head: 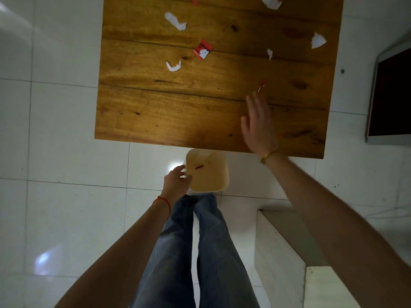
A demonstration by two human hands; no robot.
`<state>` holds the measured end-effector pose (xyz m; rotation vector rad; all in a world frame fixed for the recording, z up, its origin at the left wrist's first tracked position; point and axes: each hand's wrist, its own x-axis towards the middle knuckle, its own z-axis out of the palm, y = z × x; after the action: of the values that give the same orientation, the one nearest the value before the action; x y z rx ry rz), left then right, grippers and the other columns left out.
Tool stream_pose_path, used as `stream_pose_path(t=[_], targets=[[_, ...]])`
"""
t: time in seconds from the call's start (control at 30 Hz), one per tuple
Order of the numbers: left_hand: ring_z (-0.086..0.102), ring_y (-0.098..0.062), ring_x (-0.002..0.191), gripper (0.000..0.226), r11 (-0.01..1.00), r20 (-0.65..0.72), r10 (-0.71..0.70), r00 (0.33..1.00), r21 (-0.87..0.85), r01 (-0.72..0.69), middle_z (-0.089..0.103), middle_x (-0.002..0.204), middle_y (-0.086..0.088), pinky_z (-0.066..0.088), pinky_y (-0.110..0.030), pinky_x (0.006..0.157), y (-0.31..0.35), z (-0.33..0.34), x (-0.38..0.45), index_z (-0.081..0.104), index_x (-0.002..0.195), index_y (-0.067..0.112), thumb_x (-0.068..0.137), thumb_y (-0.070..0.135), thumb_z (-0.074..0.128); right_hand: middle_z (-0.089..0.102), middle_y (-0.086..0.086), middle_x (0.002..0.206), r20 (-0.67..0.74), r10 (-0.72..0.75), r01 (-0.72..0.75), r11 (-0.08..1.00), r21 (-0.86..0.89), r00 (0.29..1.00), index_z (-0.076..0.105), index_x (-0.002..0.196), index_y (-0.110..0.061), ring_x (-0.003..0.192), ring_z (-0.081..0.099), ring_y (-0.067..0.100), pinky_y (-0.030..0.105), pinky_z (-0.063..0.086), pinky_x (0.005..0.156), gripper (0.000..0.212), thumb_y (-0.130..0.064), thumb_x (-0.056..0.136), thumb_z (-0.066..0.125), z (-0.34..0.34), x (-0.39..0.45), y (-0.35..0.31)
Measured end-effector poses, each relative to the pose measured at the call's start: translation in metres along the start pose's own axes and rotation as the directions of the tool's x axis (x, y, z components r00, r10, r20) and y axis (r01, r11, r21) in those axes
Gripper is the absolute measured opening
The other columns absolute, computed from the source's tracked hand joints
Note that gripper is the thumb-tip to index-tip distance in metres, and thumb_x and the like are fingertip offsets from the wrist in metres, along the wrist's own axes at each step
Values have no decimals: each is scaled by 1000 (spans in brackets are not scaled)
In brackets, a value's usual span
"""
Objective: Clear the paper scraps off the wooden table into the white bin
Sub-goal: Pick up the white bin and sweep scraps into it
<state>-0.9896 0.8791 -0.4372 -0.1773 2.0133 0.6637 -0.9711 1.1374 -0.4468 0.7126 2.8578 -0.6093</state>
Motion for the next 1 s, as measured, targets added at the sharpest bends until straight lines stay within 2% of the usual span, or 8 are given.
stream_pose_path(t=[0.1,0.23,0.37,0.47,0.53,0.6,0.73,1.0], targets=[[61,-27,113,46,1000,7,1,1000,14,-2,61,129,-11,48,-38,97,3,6,4,47,134,12,90,21,51,8,11,159,34,130,-127,989,-81,991,13,150,-9,147,4,28,44,11,119,59,-32,100,32,-11,38,25],[61,-27,114,46,999,16,11,1000,34,-11,60,130,-10,47,-38,98,7,12,9,47,135,11,91,24,51,5,9,160,168,127,-117,991,-68,978,12,151,-10,147,3,25,40,7,120,59,-35,100,31,-7,58,31],[60,-28,117,46,999,16,6,1000,33,-7,59,131,-11,46,-39,99,11,14,11,47,135,10,91,25,51,9,6,160,227,-85,93,995,-25,970,16,150,-13,147,2,20,41,10,120,57,-34,100,32,7,24,7],[59,-28,117,49,1000,24,-21,1000,14,21,60,131,-11,46,-40,99,10,13,8,47,135,10,89,25,53,11,1,159,306,-263,286,958,-33,915,17,149,-17,147,1,18,43,11,120,53,-34,100,29,26,-33,-16],[59,-28,117,50,999,26,-39,999,-1,39,60,131,-12,46,-39,99,9,11,6,47,135,10,88,24,55,20,4,157,344,-377,392,919,27,860,24,147,-15,146,9,21,40,7,120,50,-32,100,29,37,-72,-29],[60,-28,116,49,998,24,-52,998,-23,52,60,130,-12,46,-39,99,6,8,1,47,135,10,88,23,56,37,9,150,323,-432,435,898,68,842,35,143,-10,142,26,25,39,14,119,47,-28,100,35,44,-103,-38],[60,-27,115,48,998,12,-48,999,-30,48,61,129,-12,47,-37,96,0,1,-14,48,133,11,87,22,57,52,11,135,209,-264,232,959,165,942,48,134,-9,127,45,27,43,39,107,40,-26,98,44,40,-129,-51],[60,-27,113,44,997,-24,74,997,29,-73,63,126,-13,48,-37,95,16,-34,-81,50,132,10,88,18,54,56,13,126,7,26,-26,964,264,1000,52,127,-6,119,50,26,37,46,99,35,-16,94,54,-20,-166,-62]])
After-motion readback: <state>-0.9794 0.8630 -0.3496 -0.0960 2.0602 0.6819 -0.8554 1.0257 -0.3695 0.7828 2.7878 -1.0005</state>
